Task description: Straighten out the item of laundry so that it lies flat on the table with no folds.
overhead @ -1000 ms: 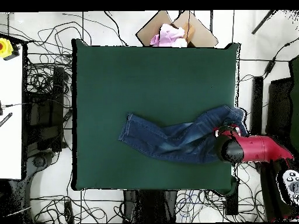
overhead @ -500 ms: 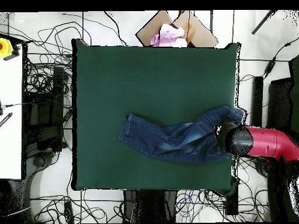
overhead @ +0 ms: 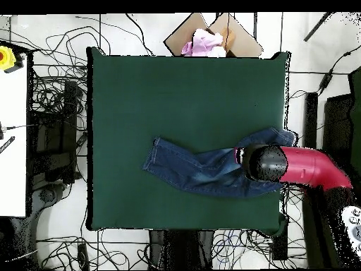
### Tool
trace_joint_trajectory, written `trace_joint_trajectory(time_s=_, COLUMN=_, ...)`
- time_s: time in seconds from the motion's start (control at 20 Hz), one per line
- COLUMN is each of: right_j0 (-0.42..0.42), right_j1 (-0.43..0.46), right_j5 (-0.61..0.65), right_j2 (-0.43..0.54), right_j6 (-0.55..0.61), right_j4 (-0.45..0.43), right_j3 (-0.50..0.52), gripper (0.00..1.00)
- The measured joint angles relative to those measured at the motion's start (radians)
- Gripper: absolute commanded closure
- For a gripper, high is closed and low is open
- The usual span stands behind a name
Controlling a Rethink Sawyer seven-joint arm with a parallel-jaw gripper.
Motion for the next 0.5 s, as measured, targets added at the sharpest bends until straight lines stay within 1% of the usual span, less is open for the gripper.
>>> trace_joint_trajectory(time_s=0.15, right_j0=0.046, right_j1=0.009, right_j5=-0.06, right_j2=-0.003, right_j6=0.002, right_j4=0.015, right_j3=0.031, gripper=0.0)
trace_joint_trajectory(time_s=0.3, right_j0=0.111, right_j1=0.024, right_j5=-0.145, right_j2=-0.013, right_j6=0.013, right_j4=0.034, right_j3=0.065, gripper=0.0)
trace_joint_trajectory(time_s=0.35, right_j0=0.166, right_j1=0.04, right_j5=-0.209, right_j2=-0.024, right_j6=0.029, right_j4=0.056, right_j3=0.086, gripper=0.0)
trace_joint_trajectory(time_s=0.5, right_j0=0.221, right_j1=0.055, right_j5=-0.258, right_j2=-0.041, right_j6=0.046, right_j4=0.079, right_j3=0.1, gripper=0.0)
